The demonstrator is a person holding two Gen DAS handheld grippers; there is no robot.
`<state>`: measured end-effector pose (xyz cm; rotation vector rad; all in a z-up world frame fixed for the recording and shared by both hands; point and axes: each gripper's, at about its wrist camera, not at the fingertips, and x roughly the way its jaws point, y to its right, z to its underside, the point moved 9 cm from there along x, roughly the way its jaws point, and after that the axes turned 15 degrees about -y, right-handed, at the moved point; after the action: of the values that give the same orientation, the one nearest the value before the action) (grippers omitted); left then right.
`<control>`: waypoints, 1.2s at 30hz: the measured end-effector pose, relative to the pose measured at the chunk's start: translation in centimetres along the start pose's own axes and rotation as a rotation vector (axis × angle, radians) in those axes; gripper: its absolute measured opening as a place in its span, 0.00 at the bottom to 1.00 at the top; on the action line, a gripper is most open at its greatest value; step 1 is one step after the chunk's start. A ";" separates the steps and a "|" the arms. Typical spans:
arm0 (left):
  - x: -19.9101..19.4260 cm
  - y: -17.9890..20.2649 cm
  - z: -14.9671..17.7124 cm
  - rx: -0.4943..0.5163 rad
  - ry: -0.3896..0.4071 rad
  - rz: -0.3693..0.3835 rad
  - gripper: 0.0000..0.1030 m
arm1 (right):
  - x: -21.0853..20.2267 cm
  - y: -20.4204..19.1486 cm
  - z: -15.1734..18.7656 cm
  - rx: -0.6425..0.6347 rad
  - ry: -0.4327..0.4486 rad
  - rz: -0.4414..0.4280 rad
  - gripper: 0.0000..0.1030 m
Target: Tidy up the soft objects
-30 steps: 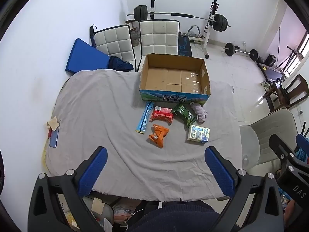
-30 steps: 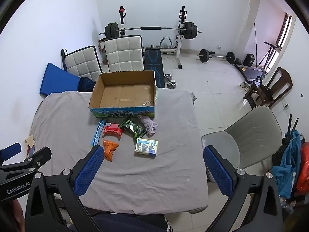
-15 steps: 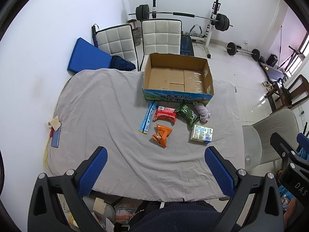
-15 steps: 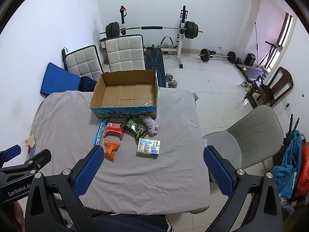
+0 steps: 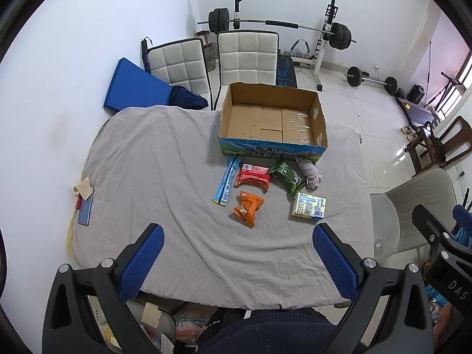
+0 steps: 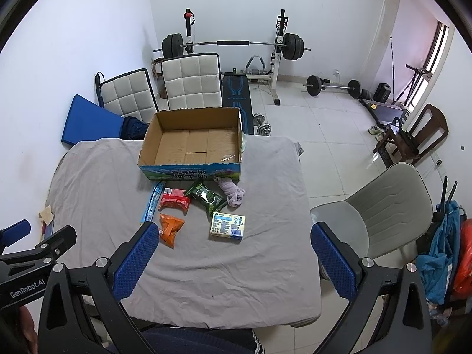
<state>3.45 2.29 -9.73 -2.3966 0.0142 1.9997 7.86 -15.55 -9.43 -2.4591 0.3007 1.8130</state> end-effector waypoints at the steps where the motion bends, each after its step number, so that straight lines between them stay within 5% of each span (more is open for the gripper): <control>1: 0.0 0.0 -0.1 0.001 0.000 0.001 1.00 | 0.1 -0.1 0.0 0.001 -0.002 -0.001 1.00; 36: -0.7 0.3 -0.3 0.002 0.022 0.003 1.00 | -1.0 0.6 0.1 0.028 0.019 -0.002 1.00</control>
<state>3.63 2.02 -8.98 -2.4185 0.0207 1.9743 7.38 -16.01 -8.43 -2.4592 0.3226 1.7731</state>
